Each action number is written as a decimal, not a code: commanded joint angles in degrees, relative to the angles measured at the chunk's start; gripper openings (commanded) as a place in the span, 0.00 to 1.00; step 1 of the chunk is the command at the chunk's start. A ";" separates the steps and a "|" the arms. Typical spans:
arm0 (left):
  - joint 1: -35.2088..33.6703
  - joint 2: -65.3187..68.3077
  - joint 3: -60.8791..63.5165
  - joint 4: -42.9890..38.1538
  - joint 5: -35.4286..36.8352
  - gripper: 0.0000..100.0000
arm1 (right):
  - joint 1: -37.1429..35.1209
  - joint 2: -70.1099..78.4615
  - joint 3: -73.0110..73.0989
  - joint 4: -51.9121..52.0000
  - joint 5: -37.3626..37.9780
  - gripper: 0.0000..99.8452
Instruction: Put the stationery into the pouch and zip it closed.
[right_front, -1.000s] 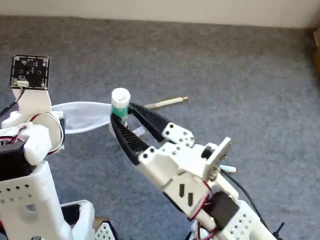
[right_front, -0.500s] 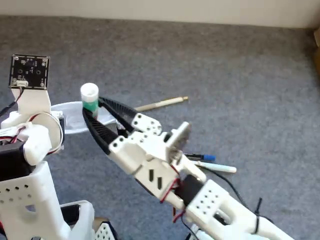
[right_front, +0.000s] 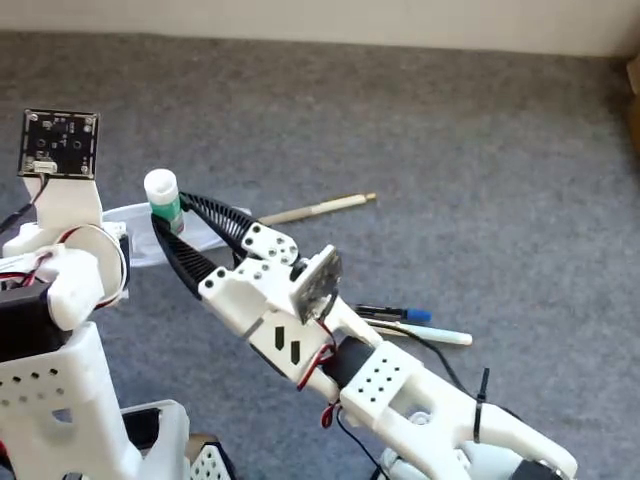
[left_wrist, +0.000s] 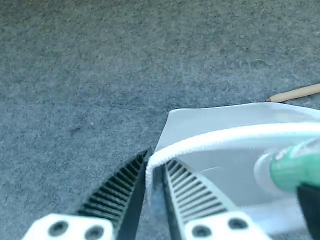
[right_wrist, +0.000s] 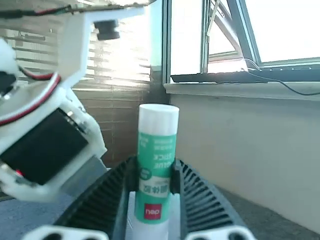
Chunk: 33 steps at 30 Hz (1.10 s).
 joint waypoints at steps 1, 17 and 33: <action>-0.22 1.45 -0.75 0.18 0.70 0.01 | -1.01 0.04 -0.31 -2.59 2.46 0.01; -0.22 1.45 -0.04 -0.18 0.70 0.01 | -1.27 -0.31 -0.31 6.29 2.46 0.16; -0.22 1.45 -0.04 -0.09 0.70 0.01 | -0.57 -1.98 -1.10 14.81 2.46 0.16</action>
